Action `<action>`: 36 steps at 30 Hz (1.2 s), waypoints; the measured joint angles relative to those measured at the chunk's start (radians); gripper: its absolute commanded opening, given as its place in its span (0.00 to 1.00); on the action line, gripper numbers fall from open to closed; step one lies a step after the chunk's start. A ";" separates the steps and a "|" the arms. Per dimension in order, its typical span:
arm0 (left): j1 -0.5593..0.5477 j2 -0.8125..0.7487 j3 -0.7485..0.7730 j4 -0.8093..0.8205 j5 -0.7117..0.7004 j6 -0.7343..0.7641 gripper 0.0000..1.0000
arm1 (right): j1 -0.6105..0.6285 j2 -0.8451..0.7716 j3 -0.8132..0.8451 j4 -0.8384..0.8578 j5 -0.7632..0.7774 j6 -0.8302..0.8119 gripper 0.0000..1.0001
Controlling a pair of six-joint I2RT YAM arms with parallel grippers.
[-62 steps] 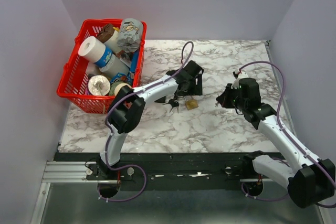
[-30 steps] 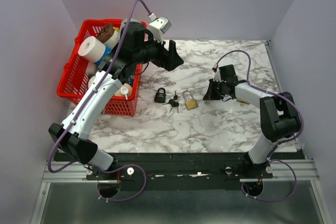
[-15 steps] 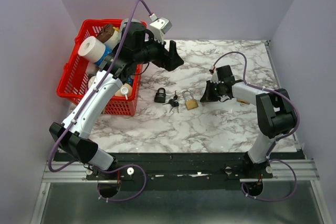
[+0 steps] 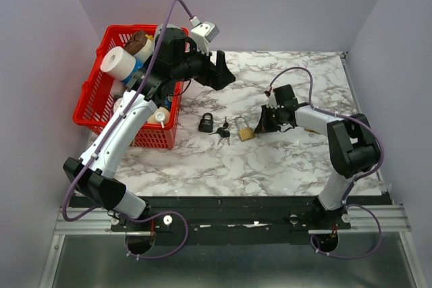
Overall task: Lock with the key
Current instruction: Place the key at the center of the board.
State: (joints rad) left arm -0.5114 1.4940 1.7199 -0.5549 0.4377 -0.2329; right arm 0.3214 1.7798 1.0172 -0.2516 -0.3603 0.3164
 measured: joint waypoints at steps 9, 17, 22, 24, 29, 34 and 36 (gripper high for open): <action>0.006 0.000 -0.002 0.008 0.000 -0.008 0.89 | 0.017 0.000 0.008 -0.023 0.005 -0.003 0.01; 0.012 0.000 -0.020 0.013 0.000 -0.022 0.88 | 0.029 0.000 0.008 -0.032 0.003 -0.003 0.01; 0.015 0.000 -0.022 0.014 0.001 -0.026 0.88 | 0.031 0.000 0.008 -0.034 0.004 -0.003 0.01; 0.015 0.000 -0.023 0.014 0.001 -0.027 0.88 | 0.031 -0.003 0.008 -0.035 0.004 -0.003 0.01; 0.021 0.000 -0.023 0.014 0.002 -0.029 0.89 | 0.033 -0.035 -0.007 -0.082 0.020 -0.003 0.01; 0.026 0.000 -0.023 0.015 0.002 -0.034 0.89 | 0.012 -0.050 -0.016 -0.101 0.051 -0.004 0.01; 0.026 0.000 -0.023 0.015 0.002 -0.034 0.88 | -0.008 -0.050 -0.014 -0.101 0.058 -0.004 0.01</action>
State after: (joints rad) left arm -0.4850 1.4944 1.6974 -0.5396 0.4397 -0.2672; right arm 0.3130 1.7298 1.0035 -0.3523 -0.3027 0.3122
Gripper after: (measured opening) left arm 0.885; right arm 0.022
